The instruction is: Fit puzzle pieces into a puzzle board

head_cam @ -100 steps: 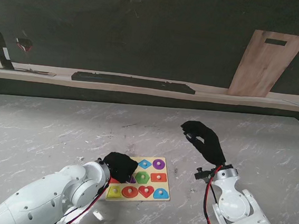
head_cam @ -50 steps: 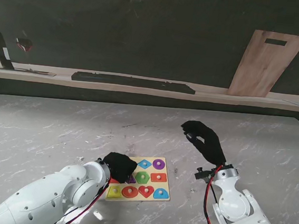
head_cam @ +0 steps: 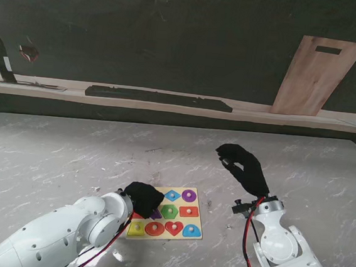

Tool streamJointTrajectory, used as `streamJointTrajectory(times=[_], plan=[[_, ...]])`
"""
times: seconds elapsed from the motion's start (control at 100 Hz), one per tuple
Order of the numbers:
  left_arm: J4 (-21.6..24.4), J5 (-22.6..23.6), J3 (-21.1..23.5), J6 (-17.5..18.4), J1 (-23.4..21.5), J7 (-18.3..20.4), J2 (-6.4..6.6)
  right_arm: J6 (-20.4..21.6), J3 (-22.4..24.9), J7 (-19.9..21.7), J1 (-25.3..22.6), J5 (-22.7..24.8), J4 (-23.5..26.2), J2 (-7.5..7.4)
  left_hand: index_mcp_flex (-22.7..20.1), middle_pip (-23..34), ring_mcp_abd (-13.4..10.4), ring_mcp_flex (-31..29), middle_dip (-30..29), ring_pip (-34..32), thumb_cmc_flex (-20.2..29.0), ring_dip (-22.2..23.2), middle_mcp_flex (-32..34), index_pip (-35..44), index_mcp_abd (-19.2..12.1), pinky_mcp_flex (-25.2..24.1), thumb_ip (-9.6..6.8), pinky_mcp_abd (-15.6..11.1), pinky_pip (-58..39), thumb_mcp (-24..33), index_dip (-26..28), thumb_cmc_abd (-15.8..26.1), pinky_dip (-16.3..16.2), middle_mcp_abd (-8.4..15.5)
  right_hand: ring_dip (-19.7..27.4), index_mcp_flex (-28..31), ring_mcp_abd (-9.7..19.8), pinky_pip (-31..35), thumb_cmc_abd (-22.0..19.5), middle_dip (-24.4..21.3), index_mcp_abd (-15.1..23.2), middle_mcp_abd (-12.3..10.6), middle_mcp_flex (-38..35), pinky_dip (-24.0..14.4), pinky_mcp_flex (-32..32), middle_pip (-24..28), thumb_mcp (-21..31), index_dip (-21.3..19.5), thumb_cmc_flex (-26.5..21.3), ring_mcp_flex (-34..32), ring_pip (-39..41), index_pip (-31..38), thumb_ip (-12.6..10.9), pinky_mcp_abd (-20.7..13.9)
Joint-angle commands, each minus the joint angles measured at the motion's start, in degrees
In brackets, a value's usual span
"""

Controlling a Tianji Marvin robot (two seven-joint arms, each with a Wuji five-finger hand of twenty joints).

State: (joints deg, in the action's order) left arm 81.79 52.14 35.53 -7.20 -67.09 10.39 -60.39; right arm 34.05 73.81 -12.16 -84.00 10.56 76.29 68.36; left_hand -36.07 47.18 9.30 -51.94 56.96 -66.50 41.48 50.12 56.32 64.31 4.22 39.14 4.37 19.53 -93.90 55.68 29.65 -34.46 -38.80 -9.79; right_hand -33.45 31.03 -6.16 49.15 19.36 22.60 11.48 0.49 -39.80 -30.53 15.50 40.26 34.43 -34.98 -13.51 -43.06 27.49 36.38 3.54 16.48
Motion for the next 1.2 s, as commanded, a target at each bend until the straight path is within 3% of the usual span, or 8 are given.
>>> streamJointTrajectory(times=[0.0, 0.84, 1.07, 1.19], plan=[[-0.67, -0.35, -0.11, -0.08, 0.05, 0.02, -0.11, 0.05, -0.10, -0.06, -0.32, 0.14, 0.24, 0.29, -2.43, 1.63, 1.44, -1.67, 0.37, -2.05, 2.74, 0.64, 0.83, 3.49, -0.66, 1.09, -2.16, -1.88, -3.75, 0.83, 0.44, 1.70, -0.41, -2.89, -0.44, 0.11, -0.03, 0.77, -1.35, 0.40, 0.36, 0.02, -1.64, -0.45, 0.22, 0.58, -1.11, 0.24, -0.53, -1.19, 0.46, 0.68, -1.37, 0.63], [-3.08, -3.08, -2.57, -0.46, 2.29, -0.61, -0.77, 0.45, 0.20, -0.43, -0.50, 0.47, 0.18, 0.33, -1.24, 0.57, 1.63, -1.59, -1.66, -1.21, 6.78, 0.32, -0.99, 0.42, 2.63, 1.08, -0.21, -1.66, -3.74, -8.05, -1.21, 4.64, -0.36, -4.22, -0.45, 0.19, -0.05, 0.77, -1.33, 0.41, 0.31, -0.08, -1.69, -0.46, 0.23, 0.56, -1.10, 0.22, -0.51, -1.21, 0.45, 0.71, -1.36, 0.59], [-3.61, -2.73, -2.49, -0.63, 2.15, -2.08, -1.02, 0.49, 0.21, -0.28, -0.50, 0.38, 0.12, 0.30, 0.21, 2.62, 1.44, -0.70, -5.59, -0.96, 6.72, 0.45, -3.39, -2.12, 3.21, 0.44, 1.21, -1.98, -3.25, -18.63, -1.81, 5.95, -0.33, -3.83, -0.46, 0.26, -0.04, 0.78, -1.34, 0.41, 0.30, -0.03, -1.68, -0.46, 0.25, 0.56, -1.13, 0.22, -0.52, -1.21, 0.46, 0.70, -1.35, 0.56], [-4.00, -2.46, -2.31, -0.79, 1.97, -3.18, -1.20, 0.53, 0.23, -0.27, -0.52, 0.37, 0.12, 0.30, 1.37, 3.18, 1.66, -0.24, -7.05, -0.88, 5.71, 0.49, -4.47, -4.59, 4.18, 0.09, 1.45, -1.98, -2.93, -21.52, -2.55, 6.88, -0.35, -4.11, -0.47, 0.32, -0.01, 0.79, -1.34, 0.41, 0.29, -0.03, -1.71, -0.46, 0.27, 0.56, -1.15, 0.21, -0.53, -1.22, 0.48, 0.72, -1.35, 0.60]])
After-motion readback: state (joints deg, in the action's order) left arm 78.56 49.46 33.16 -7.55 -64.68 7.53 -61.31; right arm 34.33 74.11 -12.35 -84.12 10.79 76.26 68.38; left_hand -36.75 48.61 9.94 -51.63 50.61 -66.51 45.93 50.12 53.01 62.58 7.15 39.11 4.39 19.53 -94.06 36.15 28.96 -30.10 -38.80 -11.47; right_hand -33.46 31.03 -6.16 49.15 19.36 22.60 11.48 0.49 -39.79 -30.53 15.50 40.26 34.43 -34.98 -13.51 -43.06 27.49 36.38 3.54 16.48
